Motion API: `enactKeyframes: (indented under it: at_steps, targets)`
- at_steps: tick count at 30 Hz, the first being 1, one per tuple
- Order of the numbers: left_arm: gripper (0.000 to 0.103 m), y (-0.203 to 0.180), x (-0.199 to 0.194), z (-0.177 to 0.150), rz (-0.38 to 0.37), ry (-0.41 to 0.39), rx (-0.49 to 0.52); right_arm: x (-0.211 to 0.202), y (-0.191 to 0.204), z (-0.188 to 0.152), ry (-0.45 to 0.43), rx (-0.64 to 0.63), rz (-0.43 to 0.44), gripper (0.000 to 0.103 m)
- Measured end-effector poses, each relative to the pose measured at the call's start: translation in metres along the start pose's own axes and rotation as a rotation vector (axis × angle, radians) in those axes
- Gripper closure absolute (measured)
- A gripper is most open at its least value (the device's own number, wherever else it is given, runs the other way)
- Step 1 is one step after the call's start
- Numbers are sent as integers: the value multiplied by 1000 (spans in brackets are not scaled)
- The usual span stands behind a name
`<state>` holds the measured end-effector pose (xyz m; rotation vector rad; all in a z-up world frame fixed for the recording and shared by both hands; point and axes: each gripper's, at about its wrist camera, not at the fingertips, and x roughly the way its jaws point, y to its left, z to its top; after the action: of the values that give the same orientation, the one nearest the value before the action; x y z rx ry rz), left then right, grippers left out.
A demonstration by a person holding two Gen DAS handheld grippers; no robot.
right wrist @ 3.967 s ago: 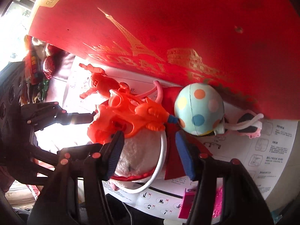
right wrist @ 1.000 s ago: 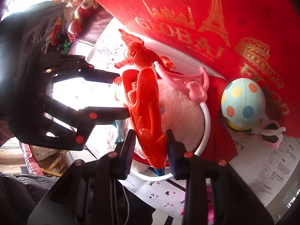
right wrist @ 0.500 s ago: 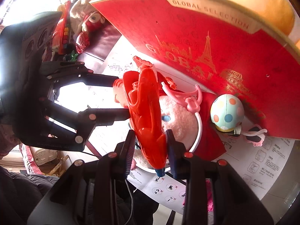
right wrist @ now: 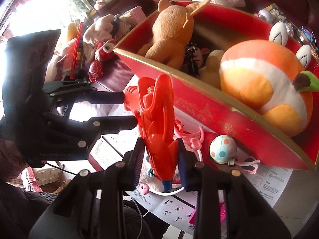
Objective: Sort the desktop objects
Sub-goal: 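Carry the orange toy gun with the right gripper into the red box, then open the right gripper to release the toy gun in the box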
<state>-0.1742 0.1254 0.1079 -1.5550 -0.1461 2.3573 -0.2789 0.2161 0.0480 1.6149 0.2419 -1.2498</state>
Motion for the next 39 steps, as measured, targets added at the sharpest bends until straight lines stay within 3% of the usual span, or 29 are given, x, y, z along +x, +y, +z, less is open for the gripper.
enactKeyframes:
  at_steps: [5, 7, 10, 12, 17, 21, 22, 23, 24, 25, 28, 33, 39]
  targets:
    - [56, -1, 1, 44, 26, -38, 45, -21, -16, 33, -56, 1, -19, 72]
    - [68, -3, 10, 63, 23, -32, 71, -24, -25, 50, -73, 12, -15, 75]
    - [73, -8, 30, 84, 90, -17, 147, -22, -35, 78, -92, 11, -40, 78]
    - [73, -1, 49, 96, 84, 17, 124, -14, -44, 94, -85, 17, -58, 78]
    - [73, 8, 77, 103, 137, 55, 115, 9, -76, 107, -58, 81, -127, 76]
    - [73, 13, 79, 99, 146, 59, 94, 4, -87, 100, -90, 130, -98, 75]
    - [67, 15, 80, 99, 147, 63, 85, 2, -86, 98, -94, 124, -101, 73]
    - [43, 15, 78, 97, 148, 64, 78, -1, -84, 94, -99, 118, -103, 70]
    - [26, 16, 77, 95, 149, 65, 71, -4, -82, 92, -108, 113, -100, 67]
    - [1, 15, 74, 93, 147, 56, 72, -8, -80, 90, -122, 111, -96, 62]
    - [0, 13, 63, 85, 141, 27, 83, -21, -72, 81, -169, 93, -106, 51]
    - [0, 6, 39, 62, 117, 0, 111, -36, -57, 54, -196, 43, -36, 51]
    - [0, -7, 26, 7, 53, 37, 147, -31, -41, 3, -144, 4, 39, 51]
